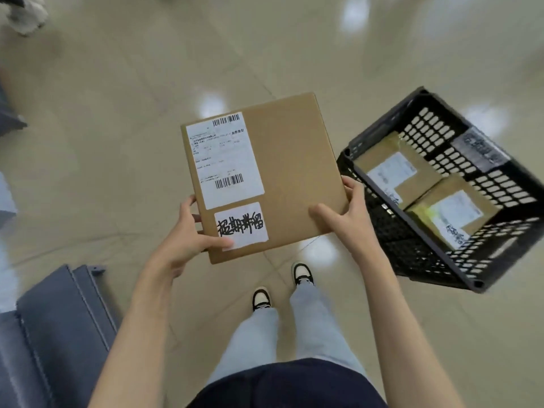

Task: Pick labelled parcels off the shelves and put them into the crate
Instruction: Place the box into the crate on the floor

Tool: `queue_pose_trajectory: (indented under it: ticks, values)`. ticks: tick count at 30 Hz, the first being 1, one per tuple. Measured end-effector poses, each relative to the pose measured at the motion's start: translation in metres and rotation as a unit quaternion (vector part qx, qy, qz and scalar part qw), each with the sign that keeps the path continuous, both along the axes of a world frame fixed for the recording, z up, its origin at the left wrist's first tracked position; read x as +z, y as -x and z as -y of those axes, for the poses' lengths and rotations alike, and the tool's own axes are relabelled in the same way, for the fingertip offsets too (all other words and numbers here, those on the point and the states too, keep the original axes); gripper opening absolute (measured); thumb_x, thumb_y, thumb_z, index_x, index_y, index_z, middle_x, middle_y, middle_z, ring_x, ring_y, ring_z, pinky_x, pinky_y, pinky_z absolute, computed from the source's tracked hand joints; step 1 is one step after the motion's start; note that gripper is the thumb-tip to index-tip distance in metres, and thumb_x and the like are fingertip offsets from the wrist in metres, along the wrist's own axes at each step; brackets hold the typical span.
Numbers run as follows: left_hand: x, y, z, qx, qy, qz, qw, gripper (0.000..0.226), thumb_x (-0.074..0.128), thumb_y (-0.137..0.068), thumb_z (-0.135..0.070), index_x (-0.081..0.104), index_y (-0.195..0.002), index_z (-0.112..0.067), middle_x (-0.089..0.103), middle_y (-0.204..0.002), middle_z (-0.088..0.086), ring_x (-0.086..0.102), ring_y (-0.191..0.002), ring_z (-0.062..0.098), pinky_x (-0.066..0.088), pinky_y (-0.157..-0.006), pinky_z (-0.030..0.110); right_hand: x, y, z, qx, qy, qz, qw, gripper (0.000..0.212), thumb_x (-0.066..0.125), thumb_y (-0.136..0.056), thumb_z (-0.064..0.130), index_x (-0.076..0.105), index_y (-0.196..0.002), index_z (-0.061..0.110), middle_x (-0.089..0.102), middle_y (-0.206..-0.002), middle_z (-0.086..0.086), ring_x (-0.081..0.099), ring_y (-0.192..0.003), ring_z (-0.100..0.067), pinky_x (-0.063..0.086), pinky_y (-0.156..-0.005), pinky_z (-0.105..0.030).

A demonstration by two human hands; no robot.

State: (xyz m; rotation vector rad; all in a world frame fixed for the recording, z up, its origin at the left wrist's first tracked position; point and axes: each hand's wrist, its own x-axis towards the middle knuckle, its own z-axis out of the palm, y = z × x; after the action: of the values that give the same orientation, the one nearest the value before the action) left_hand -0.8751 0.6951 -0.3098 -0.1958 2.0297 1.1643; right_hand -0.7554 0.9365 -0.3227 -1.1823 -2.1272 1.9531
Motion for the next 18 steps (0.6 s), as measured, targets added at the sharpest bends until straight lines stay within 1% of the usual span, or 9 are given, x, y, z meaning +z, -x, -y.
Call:
queue_pose_trajectory:
  ticks: [1,4,7,9,11,13,16,18]
  values:
    - [-0.002,0.0,-0.014,-0.026,0.0,0.001,1.0,0.115,0.084,-0.055,0.005,0.018,-0.14,-0.034,0.051,-0.107,0.0,0.064,-0.091,0.018,0.053,-0.079,0.037,-0.003,-0.012,-0.007,-0.028,-0.001,0.003,1.0,0.071,0.072,-0.072,0.027,0.034,-0.131,0.031,0.047,-0.118,0.018,0.051,-0.103,0.003,0.049,-0.092,-0.035]
    - [-0.007,-0.002,-0.055,-0.103,0.001,0.01,0.995,0.112,0.081,-0.058,0.008,0.018,-0.14,-0.034,0.05,-0.107,0.0,0.064,-0.09,0.021,0.052,-0.075,0.033,-0.011,-0.047,-0.024,-0.111,0.009,0.013,0.994,0.074,0.071,-0.066,0.033,0.033,-0.129,0.033,0.047,-0.118,0.017,0.051,-0.105,0.002,0.05,-0.088,-0.032]
    - [-0.01,-0.007,-0.104,-0.177,0.004,0.019,0.984,0.109,0.078,-0.06,0.01,0.019,-0.14,-0.034,0.05,-0.106,0.0,0.064,-0.09,0.02,0.05,-0.07,0.029,-0.018,-0.082,-0.042,-0.198,0.014,0.015,0.98,0.072,0.071,-0.064,0.033,0.034,-0.126,0.034,0.047,-0.113,0.022,0.051,-0.103,0.005,0.048,-0.085,-0.026]
    - [-0.012,-0.013,-0.141,-0.219,0.007,0.021,0.975,0.109,0.077,-0.061,0.011,0.019,-0.141,-0.033,0.05,-0.106,-0.001,0.062,-0.09,0.019,0.048,-0.068,0.028,-0.023,-0.104,-0.057,-0.246,0.019,0.018,0.969,0.069,0.072,-0.065,0.031,0.035,-0.122,0.034,0.047,-0.109,0.024,0.051,-0.101,0.006,0.049,-0.086,-0.028]
    - [-0.013,-0.02,-0.18,-0.257,0.007,0.024,0.966,0.108,0.075,-0.062,0.013,0.017,-0.143,-0.031,0.049,-0.105,-0.004,0.061,-0.089,0.017,0.047,-0.066,0.026,-0.028,-0.123,-0.076,-0.289,0.029,0.025,0.956,0.068,0.074,-0.067,0.027,0.035,-0.123,0.032,0.048,-0.109,0.021,0.054,-0.103,-0.002,0.049,-0.093,-0.035]
    - [-0.016,-0.027,-0.218,-0.289,0.007,0.024,0.957,0.108,0.073,-0.063,0.014,0.017,-0.143,-0.031,0.05,-0.104,-0.006,0.06,-0.089,0.014,0.046,-0.065,0.025,-0.034,-0.138,-0.096,-0.326,0.035,0.027,0.944,0.066,0.075,-0.07,0.022,0.036,-0.123,0.028,0.048,-0.108,0.019,0.054,-0.106,-0.009,0.047,-0.096,-0.039]
    - [-0.023,-0.033,-0.267,-0.313,0.005,0.026,0.949,0.107,0.069,-0.064,0.016,0.018,-0.143,-0.033,0.051,-0.103,-0.007,0.06,-0.09,0.015,0.046,-0.066,0.027,-0.043,-0.154,-0.125,-0.354,0.047,0.028,0.934,0.064,0.075,-0.073,0.02,0.036,-0.123,0.026,0.049,-0.107,0.018,0.054,-0.102,-0.004,0.047,-0.095,-0.036]
    - [-0.029,-0.034,-0.294,-0.323,0.007,0.024,0.946,0.106,0.067,-0.065,0.018,0.017,-0.144,-0.033,0.053,-0.102,-0.008,0.06,-0.091,0.016,0.046,-0.067,0.028,-0.05,-0.158,-0.144,-0.366,0.056,0.033,0.928,0.066,0.075,-0.073,0.02,0.036,-0.126,0.023,0.051,-0.113,0.011,0.054,-0.102,-0.004,0.047,-0.094,-0.033]
